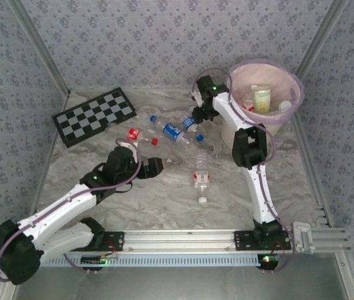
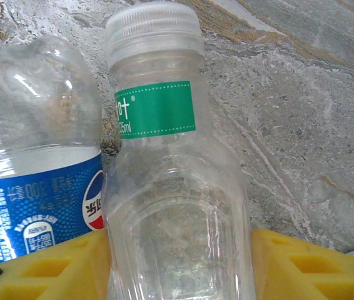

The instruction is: Put the plastic bottles in the bin

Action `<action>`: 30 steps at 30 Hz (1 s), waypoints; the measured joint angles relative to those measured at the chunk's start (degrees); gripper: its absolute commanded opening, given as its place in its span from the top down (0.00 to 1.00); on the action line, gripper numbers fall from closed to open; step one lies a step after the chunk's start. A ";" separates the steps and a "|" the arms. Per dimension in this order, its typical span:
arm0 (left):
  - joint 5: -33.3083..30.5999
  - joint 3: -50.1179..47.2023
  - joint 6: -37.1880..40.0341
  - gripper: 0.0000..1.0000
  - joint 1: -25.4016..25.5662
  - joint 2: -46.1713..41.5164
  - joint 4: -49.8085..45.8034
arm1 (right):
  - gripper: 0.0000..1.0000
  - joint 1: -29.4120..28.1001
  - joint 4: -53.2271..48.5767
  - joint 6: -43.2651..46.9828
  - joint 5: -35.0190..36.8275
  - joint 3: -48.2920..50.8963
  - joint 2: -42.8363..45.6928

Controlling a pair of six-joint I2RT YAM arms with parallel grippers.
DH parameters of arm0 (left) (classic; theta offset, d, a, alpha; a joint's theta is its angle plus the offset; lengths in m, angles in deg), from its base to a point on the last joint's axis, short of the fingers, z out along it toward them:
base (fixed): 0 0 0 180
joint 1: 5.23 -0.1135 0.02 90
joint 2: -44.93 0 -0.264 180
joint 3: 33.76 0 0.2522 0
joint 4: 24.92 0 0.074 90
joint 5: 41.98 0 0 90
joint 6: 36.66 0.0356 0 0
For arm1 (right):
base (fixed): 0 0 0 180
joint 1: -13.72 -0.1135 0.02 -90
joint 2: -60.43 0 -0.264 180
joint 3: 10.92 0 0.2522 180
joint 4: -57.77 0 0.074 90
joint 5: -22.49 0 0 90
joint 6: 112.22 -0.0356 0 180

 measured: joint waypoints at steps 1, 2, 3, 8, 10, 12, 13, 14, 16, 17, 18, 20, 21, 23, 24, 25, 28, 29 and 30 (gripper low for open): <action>0.02 0.00 -0.02 0.01 0.00 0.00 -0.02 | 0.46 -0.15 0.00 0.02 0.37 0.02 0.11; 0.00 0.00 -0.04 0.01 0.00 0.00 0.00 | 0.47 -0.35 0.04 0.04 0.76 0.15 0.31; 0.00 0.00 -0.13 0.01 0.00 -0.02 0.00 | 0.47 -0.57 0.13 0.09 1.09 0.39 0.59; 0.00 0.00 -0.17 0.01 0.00 -0.11 0.00 | 0.49 -2.75 0.22 0.48 3.28 2.03 4.70; 0.00 -0.04 -0.17 0.01 0.00 -0.11 0.04 | 0.49 -3.87 0.20 0.79 4.15 2.40 7.52; 0.00 -0.11 -0.17 0.01 0.00 -0.11 0.11 | 0.50 -5.03 0.28 1.27 5.18 2.45 10.75; 0.00 -0.20 -0.20 0.01 0.00 -0.11 0.22 | 0.50 -5.62 0.39 1.46 5.62 2.45 12.81; 0.00 -0.26 -0.17 0.01 0.00 -0.09 0.26 | 0.51 -6.21 0.48 1.55 6.08 2.45 14.84; 0.00 -0.37 -0.17 0.01 0.00 -0.09 0.31 | 0.50 -7.30 0.57 1.57 6.75 2.43 18.86; 0.00 -0.37 -0.17 0.01 0.00 -0.07 0.35 | 0.51 -7.80 0.55 1.55 7.17 2.36 20.98; 0.00 -0.37 -0.17 0.01 0.00 -0.04 0.44 | 0.51 -8.17 0.42 1.53 7.52 2.21 22.73; 0.00 -0.42 -0.17 0.01 0.00 -0.02 0.66 | 0.52 -8.87 -0.61 1.29 8.11 1.11 26.60; 0.00 -0.48 -0.17 0.01 0.00 0.00 0.85 | 0.52 -9.03 -0.96 1.20 8.24 0.70 28.11; 0.00 -0.68 -0.15 0.01 0.00 0.02 1.09 | 0.53 -8.98 -1.79 0.85 9.18 0.07 32.28; 0.00 -0.68 -0.15 0.01 0.00 0.11 1.09 | 0.53 -8.79 -1.97 0.81 9.73 0.04 34.07; 0.00 -0.68 -0.15 0.01 0.00 0.28 1.20 | 0.53 -8.46 -2.19 0.61 10.36 0.00 36.28; 0.00 -0.68 -0.15 0.01 0.00 0.76 1.33 | 0.55 -6.73 -2.40 0.11 12.09 0.04 42.27; 0.02 -0.68 -0.15 0.01 0.00 0.83 1.31 | 0.55 -5.86 -2.32 -0.02 12.72 0.31 44.17; 0.02 -0.68 -0.13 0.01 0.00 0.87 1.33 | 0.55 -4.81 -2.19 -0.09 13.31 0.81 46.01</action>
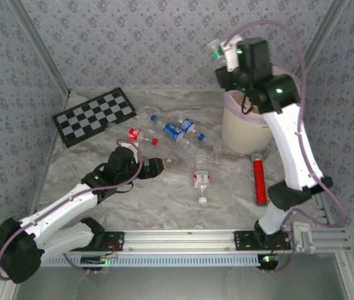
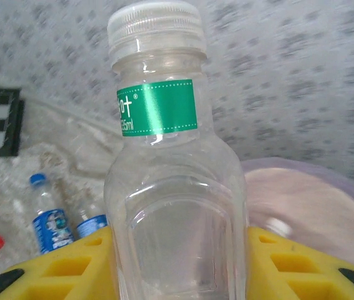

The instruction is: Put the plastic bottles in the bin

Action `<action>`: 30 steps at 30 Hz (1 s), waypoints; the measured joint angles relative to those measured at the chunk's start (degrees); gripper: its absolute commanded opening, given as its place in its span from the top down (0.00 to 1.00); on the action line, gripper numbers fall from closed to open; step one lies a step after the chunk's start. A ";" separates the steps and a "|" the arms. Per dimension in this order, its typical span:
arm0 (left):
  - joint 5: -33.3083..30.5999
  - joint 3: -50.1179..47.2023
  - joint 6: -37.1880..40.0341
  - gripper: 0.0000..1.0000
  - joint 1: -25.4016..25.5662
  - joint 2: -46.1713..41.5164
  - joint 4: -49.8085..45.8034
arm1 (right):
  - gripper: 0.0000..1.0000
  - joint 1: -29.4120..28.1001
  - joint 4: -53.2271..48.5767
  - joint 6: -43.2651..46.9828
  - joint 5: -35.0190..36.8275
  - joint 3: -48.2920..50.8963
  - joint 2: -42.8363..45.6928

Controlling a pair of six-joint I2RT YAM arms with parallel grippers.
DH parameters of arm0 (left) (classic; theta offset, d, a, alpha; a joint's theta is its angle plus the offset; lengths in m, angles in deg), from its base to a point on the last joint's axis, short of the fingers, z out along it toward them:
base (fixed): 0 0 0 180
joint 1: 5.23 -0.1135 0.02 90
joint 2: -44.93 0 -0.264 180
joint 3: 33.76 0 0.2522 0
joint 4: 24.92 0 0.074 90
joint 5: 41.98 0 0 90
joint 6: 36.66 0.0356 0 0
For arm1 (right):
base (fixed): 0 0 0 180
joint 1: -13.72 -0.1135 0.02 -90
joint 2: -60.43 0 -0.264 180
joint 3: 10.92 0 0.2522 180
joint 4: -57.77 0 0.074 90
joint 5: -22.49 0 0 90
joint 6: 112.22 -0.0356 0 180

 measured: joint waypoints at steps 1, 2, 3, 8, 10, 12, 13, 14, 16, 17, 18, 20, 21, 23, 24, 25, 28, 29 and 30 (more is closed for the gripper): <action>0.00 0.00 0.00 0.01 0.00 0.00 0.02 | 0.55 1.40 0.04 -0.17 0.50 0.52 1.79; 0.00 0.00 0.00 0.01 -0.04 0.00 0.02 | 0.55 3.30 0.00 -0.37 0.83 0.94 3.37; 0.02 0.00 0.00 0.01 -0.04 0.00 0.02 | 0.56 5.07 0.00 -0.55 1.07 1.11 4.24; 0.02 -0.37 0.04 0.01 -0.26 -0.42 0.00 | 0.57 15.15 0.20 -2.01 2.56 3.52 5.18; 0.00 -0.70 0.09 0.01 -0.37 -0.92 -0.09 | 0.57 17.66 0.17 -2.71 2.56 5.62 4.48; 0.00 -0.85 0.17 0.01 -0.37 -1.33 -0.15 | 0.58 19.80 0.22 -3.63 2.25 7.23 3.08; 0.00 -0.85 0.17 0.01 -0.37 -1.53 -0.17 | 0.58 20.96 0.24 -4.24 1.79 8.11 2.14; 0.00 -0.85 0.17 0.01 -0.37 -1.66 -0.17 | 0.59 22.05 0.26 -4.85 1.16 8.92 1.14; 0.00 -0.85 0.17 0.01 -0.37 -1.75 -0.20 | 0.58 23.54 0.24 -5.73 0.09 9.99 -0.72; 0.00 -0.85 0.17 0.01 -0.35 -1.75 -0.26 | 0.58 24.09 0.24 -6.05 -0.42 10.45 -1.60; 0.00 -0.85 0.17 0.01 -0.37 -1.75 -0.31 | 0.58 24.46 0.31 -6.38 -0.96 11.04 -2.25; 0.00 -0.85 0.17 0.01 -0.37 -1.75 -0.31 | 0.59 24.70 0.52 -6.95 -2.36 12.76 -2.80; 0.00 -0.85 0.17 0.01 -0.37 -1.75 -0.31 | 0.58 24.70 0.55 -7.21 -2.82 13.40 -2.80; -0.02 -0.85 0.17 0.01 -0.37 -1.75 -0.31 | 0.59 24.74 0.81 -7.72 -4.24 13.90 -2.80; 0.00 -0.85 0.17 0.01 -0.37 -1.73 -0.31 | 0.59 24.76 1.14 -7.82 -4.72 13.90 -2.80; 0.00 -0.85 0.17 0.01 -0.37 -1.68 -0.28 | 0.59 24.81 1.73 -7.96 -5.55 13.90 -2.75; 0.04 -0.85 0.15 0.01 -0.37 -0.85 -0.07 | 0.60 24.79 3.48 -8.17 -8.57 13.90 -2.80; 0.13 -0.85 0.15 0.01 -0.37 -0.31 0.04 | 0.61 24.72 3.74 -8.20 -9.27 13.90 -2.95; 0.22 -0.85 0.15 0.01 -0.37 0.17 0.07 | 0.61 24.70 3.91 -8.39 -9.97 13.90 -3.15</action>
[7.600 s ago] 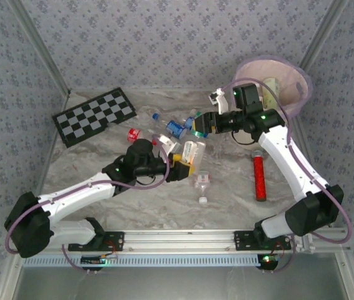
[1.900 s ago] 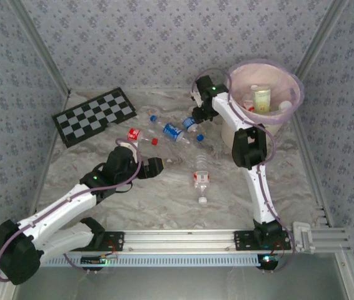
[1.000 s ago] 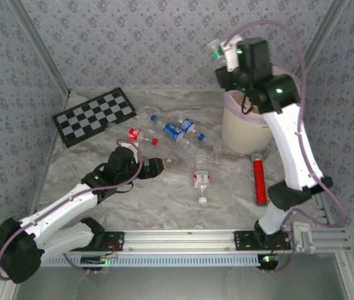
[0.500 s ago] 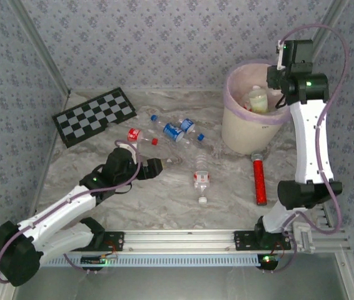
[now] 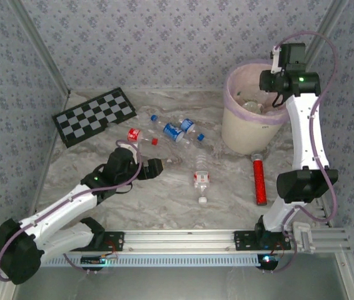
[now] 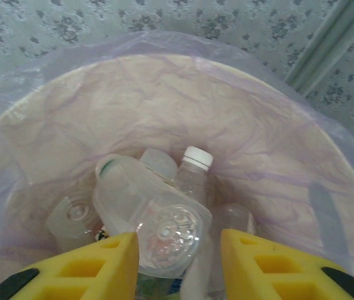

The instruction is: Put the plastic bottles in the bin

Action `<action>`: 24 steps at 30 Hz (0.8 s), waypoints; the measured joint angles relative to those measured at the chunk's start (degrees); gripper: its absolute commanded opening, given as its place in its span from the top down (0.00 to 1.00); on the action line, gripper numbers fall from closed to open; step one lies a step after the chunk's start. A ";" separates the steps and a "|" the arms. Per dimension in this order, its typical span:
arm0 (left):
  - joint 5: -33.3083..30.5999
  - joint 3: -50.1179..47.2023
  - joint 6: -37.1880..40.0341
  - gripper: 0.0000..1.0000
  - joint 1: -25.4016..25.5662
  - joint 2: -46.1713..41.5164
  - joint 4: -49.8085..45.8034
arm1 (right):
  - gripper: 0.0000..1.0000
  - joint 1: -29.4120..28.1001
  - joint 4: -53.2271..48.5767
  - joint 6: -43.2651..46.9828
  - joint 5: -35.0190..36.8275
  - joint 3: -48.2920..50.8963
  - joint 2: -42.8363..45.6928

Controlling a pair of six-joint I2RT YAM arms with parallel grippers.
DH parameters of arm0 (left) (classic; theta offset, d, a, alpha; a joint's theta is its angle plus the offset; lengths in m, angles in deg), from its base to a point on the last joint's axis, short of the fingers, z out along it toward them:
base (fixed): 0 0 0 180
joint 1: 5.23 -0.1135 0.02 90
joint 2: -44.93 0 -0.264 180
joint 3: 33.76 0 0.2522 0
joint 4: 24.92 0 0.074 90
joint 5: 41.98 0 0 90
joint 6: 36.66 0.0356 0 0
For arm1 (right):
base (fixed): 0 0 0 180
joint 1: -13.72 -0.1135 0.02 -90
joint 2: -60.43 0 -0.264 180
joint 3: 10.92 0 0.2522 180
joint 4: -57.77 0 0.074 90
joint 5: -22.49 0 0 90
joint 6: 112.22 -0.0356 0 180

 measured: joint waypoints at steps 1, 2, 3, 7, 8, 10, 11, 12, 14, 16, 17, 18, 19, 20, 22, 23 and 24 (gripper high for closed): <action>0.07 0.00 0.00 0.01 0.00 0.48 0.00 | 0.62 -0.07 0.09 -0.22 -0.55 0.00 -0.35; 0.24 0.00 -0.02 0.01 0.00 0.74 0.00 | 0.63 -0.07 0.20 -0.44 -1.25 0.02 -0.85; 0.26 0.00 -0.04 0.01 0.02 0.81 0.00 | 0.64 -0.07 0.72 -0.63 -1.62 0.33 -1.31; 0.42 0.00 -0.17 0.01 0.00 0.66 -0.13 | 0.69 0.20 2.58 -1.29 -3.10 2.91 -4.33; 0.42 0.00 -0.17 0.01 0.00 0.50 -0.15 | 0.70 0.28 3.02 -1.49 -3.32 3.74 -5.31; 0.37 0.00 -0.33 0.01 0.00 -0.11 -0.24 | 0.72 0.63 5.42 -1.70 -2.82 5.29 -6.19; 0.35 0.00 -0.44 0.01 0.00 -0.52 -0.31 | 0.73 1.07 7.06 -1.95 -2.99 6.38 -6.12; 0.17 0.00 -0.57 0.01 0.00 -0.85 -0.33 | 0.73 1.29 8.26 -2.14 -3.08 7.61 -5.75; -0.09 0.00 -0.63 0.01 0.00 -1.25 -0.33 | 0.73 1.33 10.80 -2.32 -3.08 10.34 -4.83; -0.26 0.00 -0.85 0.01 0.00 -1.20 -0.37 | 0.73 1.33 13.11 -2.49 -3.23 12.44 -3.85; -0.44 0.00 -1.03 0.01 0.00 -1.11 -0.37 | 0.73 1.33 13.62 -2.56 -3.41 13.09 -3.37; -0.46 0.00 -1.05 0.01 0.00 -1.05 -0.42 | 0.73 1.33 13.79 -2.56 -3.50 13.38 -3.04; -0.55 0.02 -1.11 0.01 -0.07 -0.87 -0.50 | 0.70 1.33 13.75 -2.58 -3.76 13.51 -2.69; -0.76 0.15 -1.27 0.01 -0.20 -0.63 -0.66 | 0.65 1.33 13.49 -2.69 -4.09 13.51 -2.34; -1.33 0.50 -1.75 0.01 -0.42 0.07 -1.16 | 0.52 1.27 12.24 -2.86 -4.83 13.51 -1.68; -1.70 0.68 -2.08 0.01 -0.57 0.44 -1.31 | 0.44 1.20 11.26 -2.95 -5.16 13.51 -1.27; -1.79 0.83 -2.40 0.01 -0.66 0.81 -1.31 | 0.37 1.16 10.45 -3.21 -5.49 13.51 -0.85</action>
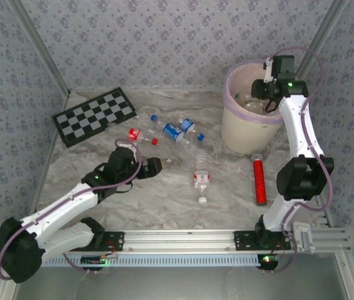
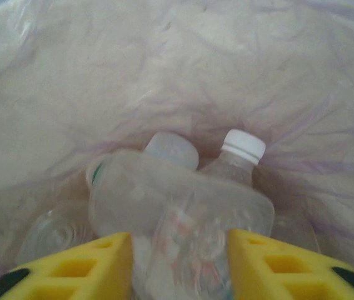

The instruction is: Put the plastic bottles in the bin

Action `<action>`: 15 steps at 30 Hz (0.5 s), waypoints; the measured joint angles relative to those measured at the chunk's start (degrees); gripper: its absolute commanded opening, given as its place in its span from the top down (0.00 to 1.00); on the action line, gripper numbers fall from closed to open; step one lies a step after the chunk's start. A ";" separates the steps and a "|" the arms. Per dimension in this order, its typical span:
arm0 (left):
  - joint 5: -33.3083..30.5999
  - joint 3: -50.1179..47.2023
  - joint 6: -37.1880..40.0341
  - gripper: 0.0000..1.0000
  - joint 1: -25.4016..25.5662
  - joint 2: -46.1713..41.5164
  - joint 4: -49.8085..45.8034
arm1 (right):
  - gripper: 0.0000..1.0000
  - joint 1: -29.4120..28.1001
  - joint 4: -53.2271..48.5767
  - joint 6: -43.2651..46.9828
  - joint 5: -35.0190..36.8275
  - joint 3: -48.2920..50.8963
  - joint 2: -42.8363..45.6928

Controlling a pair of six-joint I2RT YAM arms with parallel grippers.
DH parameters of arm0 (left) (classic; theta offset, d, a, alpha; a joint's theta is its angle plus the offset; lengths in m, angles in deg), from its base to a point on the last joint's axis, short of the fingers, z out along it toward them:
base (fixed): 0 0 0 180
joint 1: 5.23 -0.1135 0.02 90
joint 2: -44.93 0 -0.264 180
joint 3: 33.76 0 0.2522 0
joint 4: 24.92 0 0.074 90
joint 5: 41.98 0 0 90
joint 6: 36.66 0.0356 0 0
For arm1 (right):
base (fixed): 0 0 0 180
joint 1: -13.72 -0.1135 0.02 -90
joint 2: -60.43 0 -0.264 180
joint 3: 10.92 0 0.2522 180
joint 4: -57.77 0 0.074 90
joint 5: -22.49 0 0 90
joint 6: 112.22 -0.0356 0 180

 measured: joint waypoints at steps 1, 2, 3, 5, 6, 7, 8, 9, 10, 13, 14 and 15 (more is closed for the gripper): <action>-0.13 0.24 -0.31 0.01 -0.11 0.48 -0.02 | 0.32 -0.11 -0.74 -0.26 -0.33 0.00 0.74; -0.13 0.57 -0.76 0.01 -0.09 1.14 0.07 | 0.25 -0.17 -1.31 -0.35 -0.57 0.02 1.57; 0.07 0.83 -1.22 0.01 -0.09 1.81 0.35 | 0.20 -0.26 -1.60 -0.66 -0.79 0.07 2.56; 0.66 1.77 -1.88 0.01 0.44 4.02 1.25 | 0.09 -0.39 -1.70 -0.79 -1.42 1.07 6.21; 0.79 2.47 -2.03 0.01 1.05 5.16 1.40 | 0.04 -0.50 -1.62 -1.31 -1.79 1.88 8.17; 0.92 3.74 -2.01 0.01 2.25 6.88 1.40 | 0.00 -0.55 -1.42 -1.68 -2.19 3.26 10.95; 1.09 5.18 -1.64 0.01 3.69 8.63 1.38 | 0.00 -0.63 -1.42 -2.23 -2.60 4.59 13.53; 1.11 6.95 -1.05 0.01 5.29 10.47 1.31 | 0.00 -0.66 -1.18 -2.67 -3.21 6.19 16.20; 1.25 9.07 -0.31 0.01 6.97 12.57 1.18 | 0.00 -0.66 -0.74 -3.19 -4.07 8.20 19.19; 1.81 16.28 2.16 0.01 11.08 19.41 1.03 | 0.00 -0.83 0.09 -5.27 -7.17 14.43 26.86; 2.05 18.32 2.82 0.01 12.00 21.53 1.05 | 0.00 -0.90 0.48 -6.23 -8.44 16.92 29.31; 2.47 20.28 3.45 0.01 12.76 23.74 1.14 | 0.00 -1.07 0.59 -6.99 -9.42 19.12 31.39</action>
